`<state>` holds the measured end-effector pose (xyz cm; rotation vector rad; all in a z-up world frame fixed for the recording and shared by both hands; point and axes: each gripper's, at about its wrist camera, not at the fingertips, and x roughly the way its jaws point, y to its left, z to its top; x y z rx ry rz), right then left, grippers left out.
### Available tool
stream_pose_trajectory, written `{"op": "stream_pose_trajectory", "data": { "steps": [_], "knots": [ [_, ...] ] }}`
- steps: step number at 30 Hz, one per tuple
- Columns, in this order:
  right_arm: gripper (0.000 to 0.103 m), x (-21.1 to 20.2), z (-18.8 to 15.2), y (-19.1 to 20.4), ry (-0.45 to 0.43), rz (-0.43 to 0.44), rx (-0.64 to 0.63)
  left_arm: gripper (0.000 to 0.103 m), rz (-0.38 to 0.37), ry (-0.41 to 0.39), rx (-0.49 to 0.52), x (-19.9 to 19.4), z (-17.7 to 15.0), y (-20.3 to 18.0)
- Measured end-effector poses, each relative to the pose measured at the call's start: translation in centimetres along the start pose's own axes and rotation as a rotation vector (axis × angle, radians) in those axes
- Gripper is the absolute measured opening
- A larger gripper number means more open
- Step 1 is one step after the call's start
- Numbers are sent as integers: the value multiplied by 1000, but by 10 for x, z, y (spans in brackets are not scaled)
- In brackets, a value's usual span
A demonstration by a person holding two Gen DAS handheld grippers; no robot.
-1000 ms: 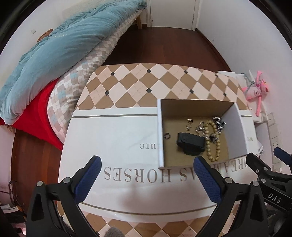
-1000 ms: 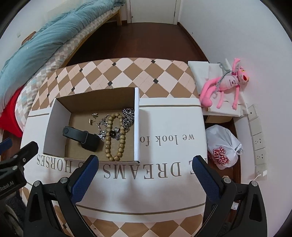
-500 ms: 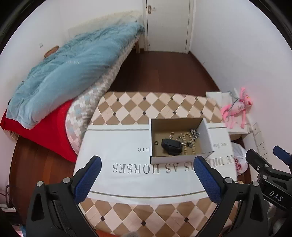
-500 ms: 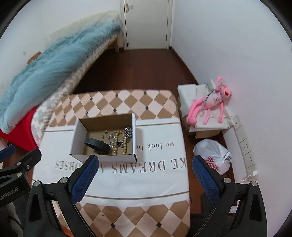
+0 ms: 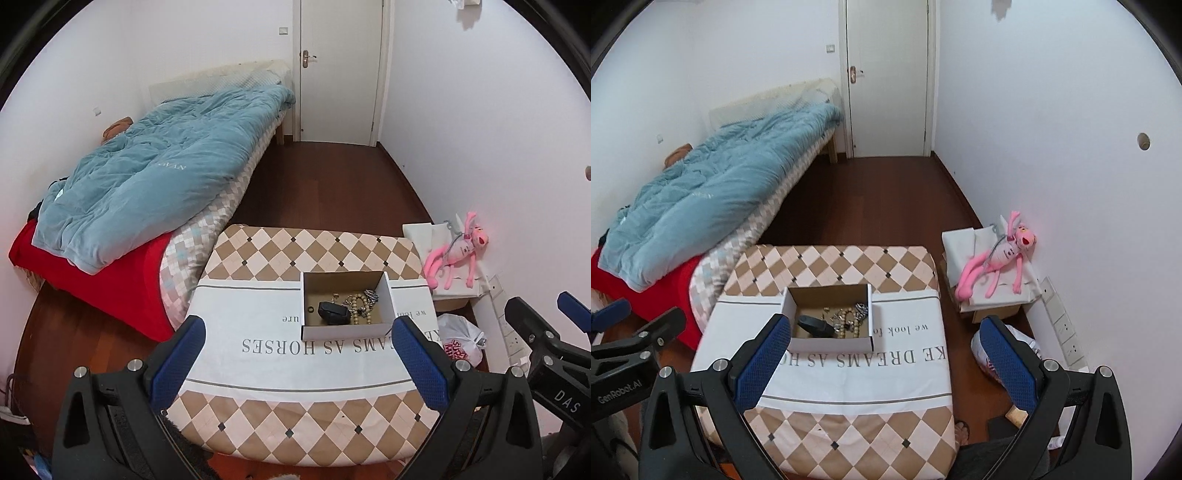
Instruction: Organize jewelry
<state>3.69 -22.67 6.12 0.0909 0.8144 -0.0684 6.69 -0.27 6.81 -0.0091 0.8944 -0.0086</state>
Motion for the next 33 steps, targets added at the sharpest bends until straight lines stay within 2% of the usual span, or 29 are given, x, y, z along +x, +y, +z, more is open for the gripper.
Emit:
{"op": "stream_pose_trajectory", "data": {
  "steps": [7,12,23,33],
  "knots": [
    [103,-15,0,-1,-5,10,9,103,5,8,2,-4,0,1],
    [103,-7,6,0,22,-1,7,103,8,63,-7,10,5,-1],
    [103,56,29,7,130,-24,-12,103,43,148,-9,60,27,-1],
    [103,105,26,8,243,-36,-31,103,52,246,3,99,26,-4]
  ]
}}
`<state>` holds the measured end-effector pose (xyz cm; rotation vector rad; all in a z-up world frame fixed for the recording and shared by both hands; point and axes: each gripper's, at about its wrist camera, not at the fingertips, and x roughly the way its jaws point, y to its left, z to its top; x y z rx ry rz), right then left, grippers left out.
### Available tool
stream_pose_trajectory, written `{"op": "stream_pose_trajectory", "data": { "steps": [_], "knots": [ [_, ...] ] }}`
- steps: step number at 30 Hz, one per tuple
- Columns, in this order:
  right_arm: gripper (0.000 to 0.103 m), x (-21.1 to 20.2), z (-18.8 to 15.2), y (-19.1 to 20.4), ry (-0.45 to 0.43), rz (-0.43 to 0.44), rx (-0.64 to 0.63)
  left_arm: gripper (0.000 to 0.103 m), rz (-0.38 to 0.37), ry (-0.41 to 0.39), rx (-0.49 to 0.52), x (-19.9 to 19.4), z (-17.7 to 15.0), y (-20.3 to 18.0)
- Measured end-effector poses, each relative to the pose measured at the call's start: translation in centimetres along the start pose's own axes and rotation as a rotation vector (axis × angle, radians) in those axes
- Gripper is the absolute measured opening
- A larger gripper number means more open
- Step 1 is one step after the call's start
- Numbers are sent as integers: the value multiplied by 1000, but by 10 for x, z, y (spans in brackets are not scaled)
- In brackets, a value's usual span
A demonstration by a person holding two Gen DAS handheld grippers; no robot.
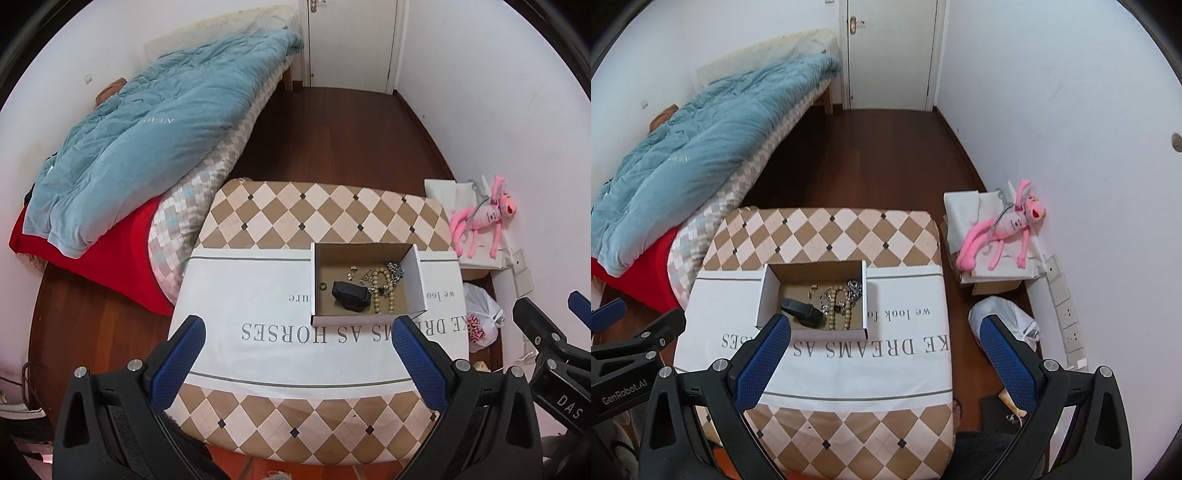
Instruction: Organize jewelry
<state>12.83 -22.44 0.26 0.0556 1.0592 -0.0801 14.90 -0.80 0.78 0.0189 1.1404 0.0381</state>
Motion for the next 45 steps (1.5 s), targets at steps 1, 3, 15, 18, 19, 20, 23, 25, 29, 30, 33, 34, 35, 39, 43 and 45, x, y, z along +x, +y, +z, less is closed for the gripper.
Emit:
{"op": "stream_pose_trajectory", "data": {
  "steps": [1,3,15,18,19,20,23,25,29,30,33,34,35,39,43,45],
  "knots": [
    [103,3,0,0,8,0,-1,103,-2,5,0,2,1,0],
    [103,10,0,0,27,3,-3,103,2,19,1,6,2,-1],
    [103,25,1,2,81,15,-15,103,-7,65,-2,18,5,-1],
    [103,25,2,2,82,14,-13,103,-6,66,-2,18,5,-1],
    [103,25,1,2,83,14,-14,103,-7,65,-1,17,4,-1],
    [103,25,1,2,83,15,-15,103,-7,66,-3,18,5,-2],
    [103,26,0,2,88,17,-14,103,-8,69,-6,18,4,-1],
    [103,27,-1,3,91,16,-13,103,-9,75,-3,20,2,-1],
    [103,27,-3,4,94,15,-16,103,-9,75,-1,20,1,-1],
    [103,28,-3,2,94,13,-17,103,-9,74,-3,20,0,-1],
    [103,28,-3,3,95,14,-17,103,-7,73,-1,21,-1,0],
    [103,28,-3,2,96,16,-17,103,-7,73,-1,21,-1,0],
    [103,28,-4,3,98,16,-18,103,-6,73,0,20,-1,0],
    [103,29,-5,3,98,17,-19,103,-6,71,0,20,-2,1],
    [103,29,-5,5,98,16,-22,103,-6,73,-2,20,-2,2],
    [103,29,-5,5,98,18,-20,103,-7,72,-2,19,-3,2]
  ]
}}
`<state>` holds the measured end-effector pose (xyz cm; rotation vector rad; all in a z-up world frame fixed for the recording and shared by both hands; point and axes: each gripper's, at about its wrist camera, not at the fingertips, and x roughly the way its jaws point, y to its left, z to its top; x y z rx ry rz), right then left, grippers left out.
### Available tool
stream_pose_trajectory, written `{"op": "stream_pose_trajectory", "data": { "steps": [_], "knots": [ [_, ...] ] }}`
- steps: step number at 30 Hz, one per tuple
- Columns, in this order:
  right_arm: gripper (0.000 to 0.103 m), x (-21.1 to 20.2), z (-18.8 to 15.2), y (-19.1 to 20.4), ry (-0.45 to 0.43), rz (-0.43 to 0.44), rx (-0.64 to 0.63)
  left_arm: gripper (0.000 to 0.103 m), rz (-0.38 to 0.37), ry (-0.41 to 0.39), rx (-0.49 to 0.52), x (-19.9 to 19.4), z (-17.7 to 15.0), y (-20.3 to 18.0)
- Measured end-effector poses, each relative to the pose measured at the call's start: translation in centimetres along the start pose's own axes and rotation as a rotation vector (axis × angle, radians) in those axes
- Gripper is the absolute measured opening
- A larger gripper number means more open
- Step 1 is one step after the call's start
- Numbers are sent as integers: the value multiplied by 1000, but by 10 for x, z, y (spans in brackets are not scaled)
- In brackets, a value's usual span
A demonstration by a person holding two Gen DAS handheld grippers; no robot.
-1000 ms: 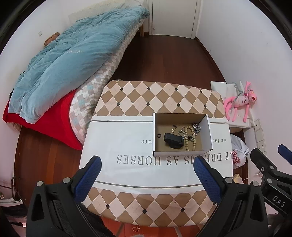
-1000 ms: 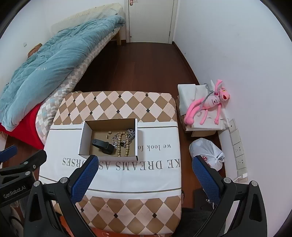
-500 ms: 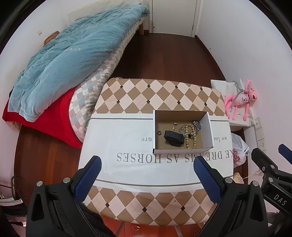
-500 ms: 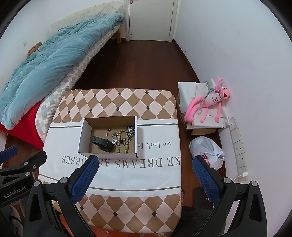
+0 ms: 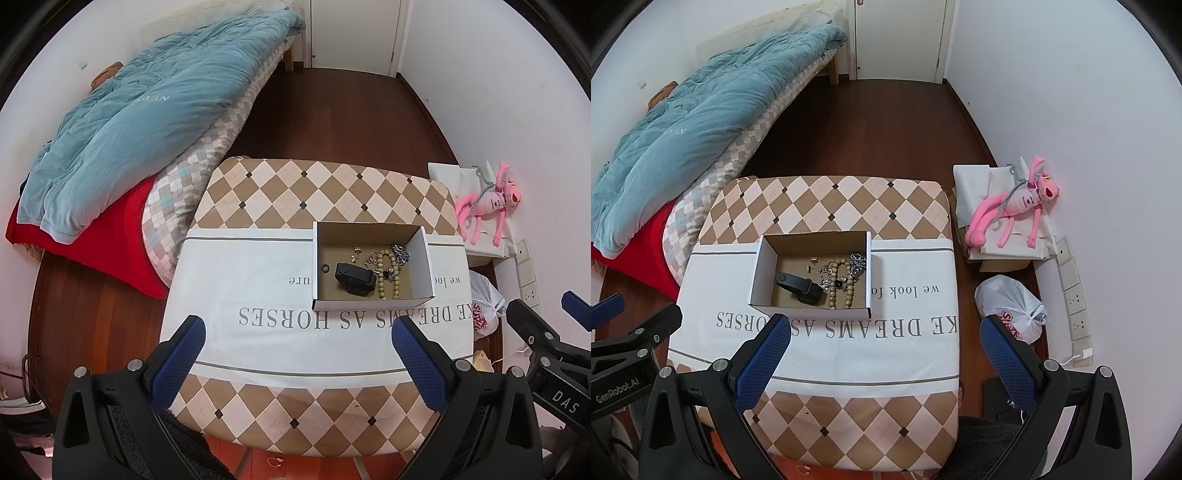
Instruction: Organize jewelry
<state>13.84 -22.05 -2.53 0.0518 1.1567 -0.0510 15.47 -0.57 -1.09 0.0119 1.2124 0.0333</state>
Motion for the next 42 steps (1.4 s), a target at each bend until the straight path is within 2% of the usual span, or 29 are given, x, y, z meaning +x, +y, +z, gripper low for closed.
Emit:
{"op": "stream_pose_trajectory", "data": {
  "steps": [42],
  "knots": [
    [103,3,-3,-1,23,0,-33,103,-7,16,-1,3,-3,4]
  ]
}}
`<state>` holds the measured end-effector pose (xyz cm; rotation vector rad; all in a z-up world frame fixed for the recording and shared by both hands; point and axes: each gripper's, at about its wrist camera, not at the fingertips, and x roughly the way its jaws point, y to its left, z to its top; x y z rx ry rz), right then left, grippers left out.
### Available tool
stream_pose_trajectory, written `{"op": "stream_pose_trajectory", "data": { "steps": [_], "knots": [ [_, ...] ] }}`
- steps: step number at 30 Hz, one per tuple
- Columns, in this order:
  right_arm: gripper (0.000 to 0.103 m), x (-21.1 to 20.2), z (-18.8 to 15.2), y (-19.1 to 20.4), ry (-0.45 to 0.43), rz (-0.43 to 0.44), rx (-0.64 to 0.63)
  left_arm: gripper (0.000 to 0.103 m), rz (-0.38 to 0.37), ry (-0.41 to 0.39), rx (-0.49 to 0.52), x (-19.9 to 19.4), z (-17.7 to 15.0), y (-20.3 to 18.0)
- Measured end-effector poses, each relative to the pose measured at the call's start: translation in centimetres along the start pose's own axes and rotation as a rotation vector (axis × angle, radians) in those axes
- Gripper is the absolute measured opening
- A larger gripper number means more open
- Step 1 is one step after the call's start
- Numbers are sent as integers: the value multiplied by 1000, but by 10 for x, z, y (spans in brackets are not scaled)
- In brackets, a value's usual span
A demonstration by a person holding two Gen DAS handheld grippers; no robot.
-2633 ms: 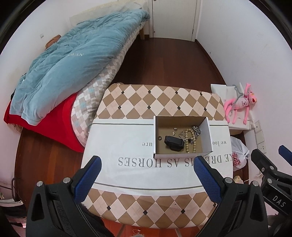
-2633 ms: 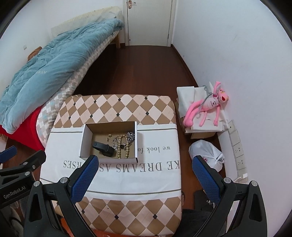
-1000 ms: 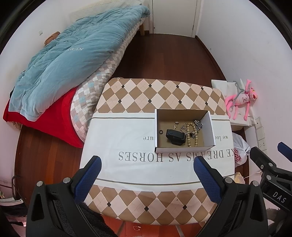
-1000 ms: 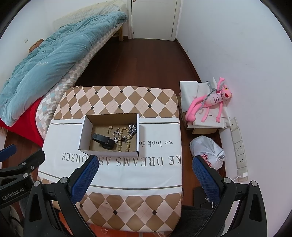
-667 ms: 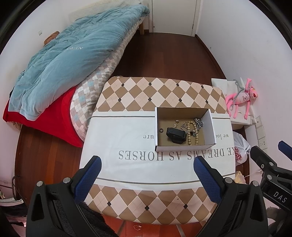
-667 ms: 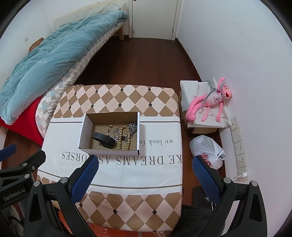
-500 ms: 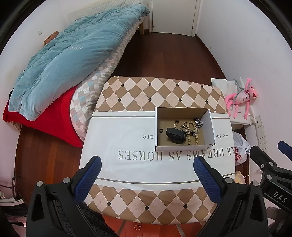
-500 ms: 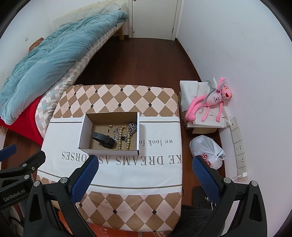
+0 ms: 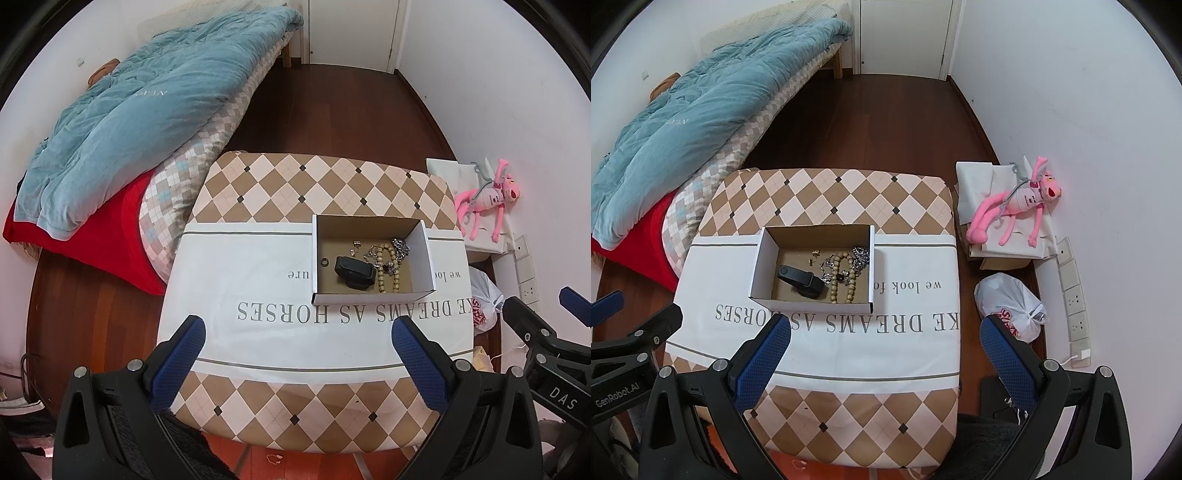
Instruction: Organize jewelry
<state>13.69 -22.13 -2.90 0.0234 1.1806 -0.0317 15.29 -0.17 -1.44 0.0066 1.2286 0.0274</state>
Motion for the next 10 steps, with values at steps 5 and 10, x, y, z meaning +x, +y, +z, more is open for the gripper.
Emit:
{"op": "stream_pose_trajectory", "data": {
  "steps": [5,10],
  "knots": [
    [103,0,0,-1,1,-3,-3,103,-4,1,-3,1,-2,1],
    [103,1,0,0,1,-7,-3,103,-15,-3,-5,1,-2,1]
  ]
}}
